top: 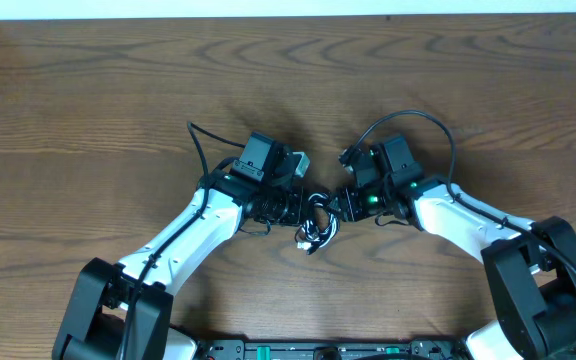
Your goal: Untangle cables
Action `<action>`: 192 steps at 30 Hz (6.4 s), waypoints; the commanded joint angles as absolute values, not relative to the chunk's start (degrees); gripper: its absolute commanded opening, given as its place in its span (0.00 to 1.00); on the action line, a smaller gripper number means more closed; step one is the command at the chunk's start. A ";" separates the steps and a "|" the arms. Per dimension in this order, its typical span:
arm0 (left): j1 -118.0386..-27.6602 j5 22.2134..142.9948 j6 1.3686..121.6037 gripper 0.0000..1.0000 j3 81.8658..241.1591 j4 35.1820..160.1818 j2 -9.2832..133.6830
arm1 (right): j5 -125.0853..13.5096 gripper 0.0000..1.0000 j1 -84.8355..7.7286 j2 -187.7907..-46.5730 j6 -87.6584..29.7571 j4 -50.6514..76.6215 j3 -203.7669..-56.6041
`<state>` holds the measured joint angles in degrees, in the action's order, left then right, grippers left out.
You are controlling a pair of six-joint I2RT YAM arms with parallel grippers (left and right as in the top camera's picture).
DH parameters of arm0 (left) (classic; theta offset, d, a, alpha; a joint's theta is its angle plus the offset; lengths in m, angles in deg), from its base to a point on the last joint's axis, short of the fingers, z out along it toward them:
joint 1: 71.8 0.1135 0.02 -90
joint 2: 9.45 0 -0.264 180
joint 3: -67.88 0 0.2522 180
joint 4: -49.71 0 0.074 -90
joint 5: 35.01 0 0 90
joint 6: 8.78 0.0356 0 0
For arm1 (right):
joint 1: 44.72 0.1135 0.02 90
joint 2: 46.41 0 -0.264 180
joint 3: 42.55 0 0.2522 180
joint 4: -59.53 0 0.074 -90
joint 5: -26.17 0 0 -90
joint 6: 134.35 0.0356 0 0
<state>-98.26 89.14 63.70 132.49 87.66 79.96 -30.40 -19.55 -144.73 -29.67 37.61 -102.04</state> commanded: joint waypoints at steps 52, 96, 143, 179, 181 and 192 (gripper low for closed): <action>-95.44 73.38 63.97 0.08 133.32 100.34 65.23 | -61.50 0.29 -21.82 -123.42 -11.44 21.10 -101.69; -95.77 69.53 62.42 0.10 129.89 92.49 86.87 | -63.47 0.41 -21.80 -119.16 -14.66 11.20 -101.61; -91.90 124.61 63.01 0.07 134.96 80.93 72.90 | -36.81 0.06 -21.76 -119.18 -39.33 27.92 -101.61; -93.80 107.04 70.68 0.45 134.58 89.39 72.90 | -40.21 0.01 -21.76 -119.18 -11.01 22.83 -101.56; -93.80 107.06 70.61 0.45 134.58 88.16 72.90 | -38.99 0.01 -21.76 -119.18 -10.42 22.85 -101.56; -93.80 107.08 70.00 0.09 134.58 87.42 72.90 | -37.72 0.01 -21.76 -119.18 -7.47 22.85 -101.56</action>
<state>-93.67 106.21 69.50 134.19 87.46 72.96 -39.23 -21.63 -119.14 -8.93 22.70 -101.56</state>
